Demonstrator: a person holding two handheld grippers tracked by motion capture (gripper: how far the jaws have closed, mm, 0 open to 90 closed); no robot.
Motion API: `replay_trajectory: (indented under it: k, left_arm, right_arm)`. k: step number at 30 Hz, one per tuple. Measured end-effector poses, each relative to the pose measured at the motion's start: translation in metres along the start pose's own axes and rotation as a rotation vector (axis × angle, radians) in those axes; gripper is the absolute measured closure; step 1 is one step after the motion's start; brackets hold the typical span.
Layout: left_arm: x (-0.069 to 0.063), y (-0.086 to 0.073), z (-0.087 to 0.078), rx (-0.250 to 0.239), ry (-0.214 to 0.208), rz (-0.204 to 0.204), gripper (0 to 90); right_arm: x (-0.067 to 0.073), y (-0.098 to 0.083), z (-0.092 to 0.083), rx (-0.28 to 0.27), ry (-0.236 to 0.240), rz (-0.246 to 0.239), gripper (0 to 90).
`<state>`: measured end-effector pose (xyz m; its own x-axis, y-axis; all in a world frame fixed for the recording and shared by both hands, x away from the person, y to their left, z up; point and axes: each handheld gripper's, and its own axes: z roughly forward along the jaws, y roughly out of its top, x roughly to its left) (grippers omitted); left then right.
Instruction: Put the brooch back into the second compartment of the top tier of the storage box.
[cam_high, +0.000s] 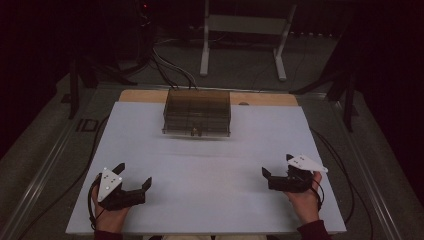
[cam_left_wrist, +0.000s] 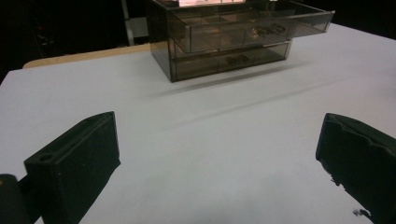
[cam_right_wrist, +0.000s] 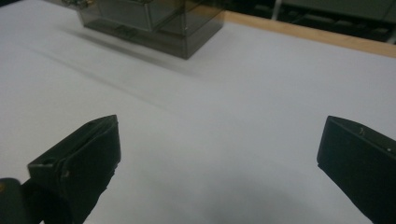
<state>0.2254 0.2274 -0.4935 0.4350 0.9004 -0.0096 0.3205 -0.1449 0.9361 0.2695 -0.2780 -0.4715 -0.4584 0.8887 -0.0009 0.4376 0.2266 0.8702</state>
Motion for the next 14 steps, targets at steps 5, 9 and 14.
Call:
replay_trajectory:
  k: [5, 9, 14]
  left_arm:
    - [-0.001, 0.001, 0.002, 0.004, -0.002, -0.001, 0.6]
    - [-0.004, 0.002, 0.002, 0.0, -0.002, 0.008, 0.6]
    - [-0.005, 0.002, 0.004, 0.011, -0.003, 0.004, 0.6]
  right_arm:
    - [-0.002, -0.015, -0.012, -0.076, -0.003, 0.022, 0.0]
    - [-0.002, -0.023, -0.017, -0.117, -0.007, 0.035, 0.0]
    - [0.001, -0.028, -0.018, -0.12, -0.016, 0.027, 0.0]
